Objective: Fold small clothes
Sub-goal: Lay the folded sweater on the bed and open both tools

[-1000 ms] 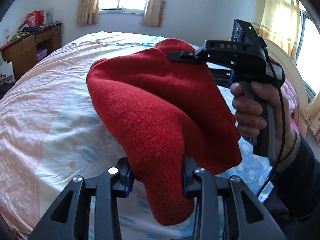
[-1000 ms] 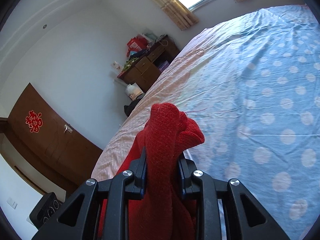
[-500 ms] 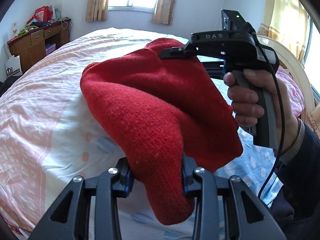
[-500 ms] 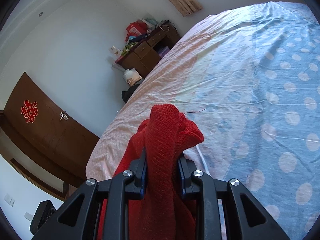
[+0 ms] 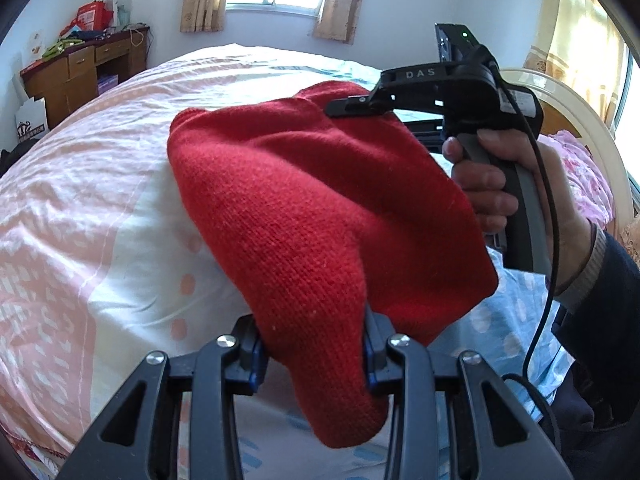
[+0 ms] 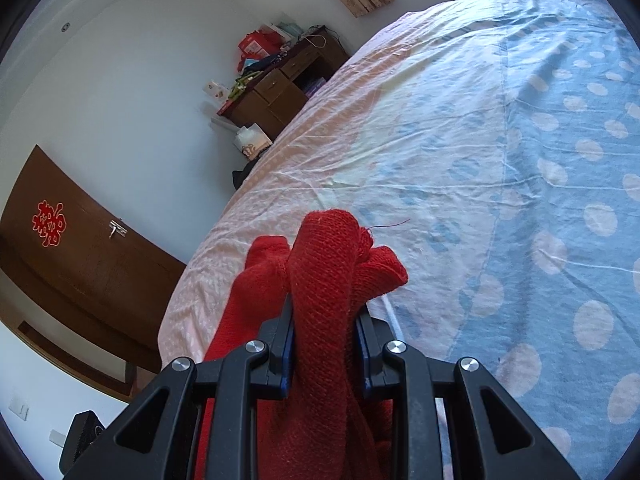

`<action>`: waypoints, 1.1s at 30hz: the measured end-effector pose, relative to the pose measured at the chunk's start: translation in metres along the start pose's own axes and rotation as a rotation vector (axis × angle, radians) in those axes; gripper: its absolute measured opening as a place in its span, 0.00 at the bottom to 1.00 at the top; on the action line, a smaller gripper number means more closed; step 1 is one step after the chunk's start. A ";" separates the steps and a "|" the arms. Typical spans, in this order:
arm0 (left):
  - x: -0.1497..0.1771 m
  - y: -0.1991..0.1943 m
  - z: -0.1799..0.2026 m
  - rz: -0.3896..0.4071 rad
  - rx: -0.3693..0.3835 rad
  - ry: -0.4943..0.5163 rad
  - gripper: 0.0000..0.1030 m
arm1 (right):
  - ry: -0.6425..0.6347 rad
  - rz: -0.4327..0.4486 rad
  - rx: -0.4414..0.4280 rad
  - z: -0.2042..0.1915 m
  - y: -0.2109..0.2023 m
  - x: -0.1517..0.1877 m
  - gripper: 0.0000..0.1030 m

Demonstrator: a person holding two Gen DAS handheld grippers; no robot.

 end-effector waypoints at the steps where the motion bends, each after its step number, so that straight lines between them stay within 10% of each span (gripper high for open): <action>1: 0.003 0.002 -0.001 -0.003 0.001 -0.001 0.37 | 0.001 -0.005 0.003 0.002 0.001 0.001 0.24; 13: 0.009 -0.009 -0.004 -0.008 -0.045 0.014 0.56 | 0.020 -0.012 0.066 0.024 0.005 0.013 0.33; 18: -0.021 -0.055 -0.001 0.148 -0.112 0.062 0.85 | -0.022 0.106 0.106 0.011 -0.036 0.002 0.39; 23: -0.041 -0.050 -0.027 0.177 -0.194 0.011 0.87 | -0.081 0.161 0.017 -0.036 -0.064 0.003 0.52; 33: -0.042 -0.021 -0.039 0.155 -0.246 0.012 0.95 | -0.183 -0.007 -0.075 -0.083 -0.042 0.072 0.52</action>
Point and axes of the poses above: each gripper's, at about its wrist camera, not at the fingertips, and y roughly the way its jaws point, z to its right, x to its underside, the point moved 10 cm from there along y, roughly the way its jaws point, and after that the axes turned 3 degrees about -y, right-handed, at the moved point
